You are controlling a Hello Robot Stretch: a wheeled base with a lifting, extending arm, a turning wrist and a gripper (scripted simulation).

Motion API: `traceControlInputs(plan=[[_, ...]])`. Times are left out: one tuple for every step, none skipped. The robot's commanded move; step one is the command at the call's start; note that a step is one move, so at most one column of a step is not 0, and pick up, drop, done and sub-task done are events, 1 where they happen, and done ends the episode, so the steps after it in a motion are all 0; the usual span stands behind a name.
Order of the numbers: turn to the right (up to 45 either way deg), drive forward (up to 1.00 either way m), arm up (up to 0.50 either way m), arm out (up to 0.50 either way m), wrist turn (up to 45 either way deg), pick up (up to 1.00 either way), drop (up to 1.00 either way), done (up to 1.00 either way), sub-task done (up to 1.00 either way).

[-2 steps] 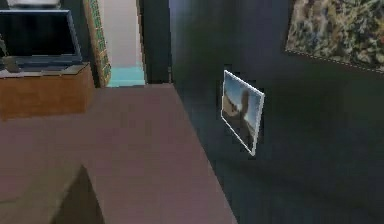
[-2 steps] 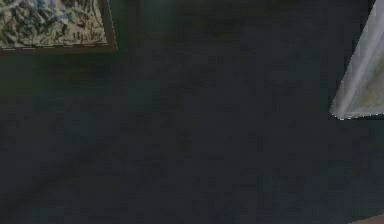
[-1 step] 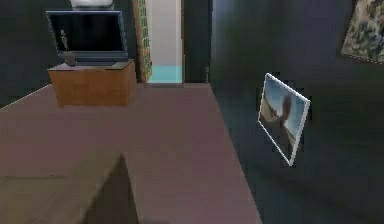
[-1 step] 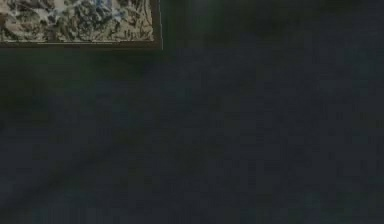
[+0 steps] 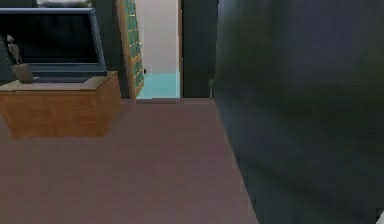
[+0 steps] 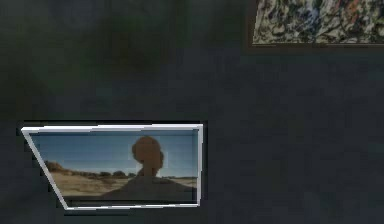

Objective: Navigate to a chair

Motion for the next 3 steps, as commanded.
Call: traceControlInputs(plan=[[-6.0, 0.0, 0.0, 0.0, 0.0, 0.0, 0.0, 0.0, 0.0], [0.0, 0.2, 0.0, 0.0, 0.0, 0.0, 0.0, 0.0, 0.0], [-3.0, 0.0, 0.0, 0.0, 0.0, 0.0, 0.0, 0.0, 0.0]])
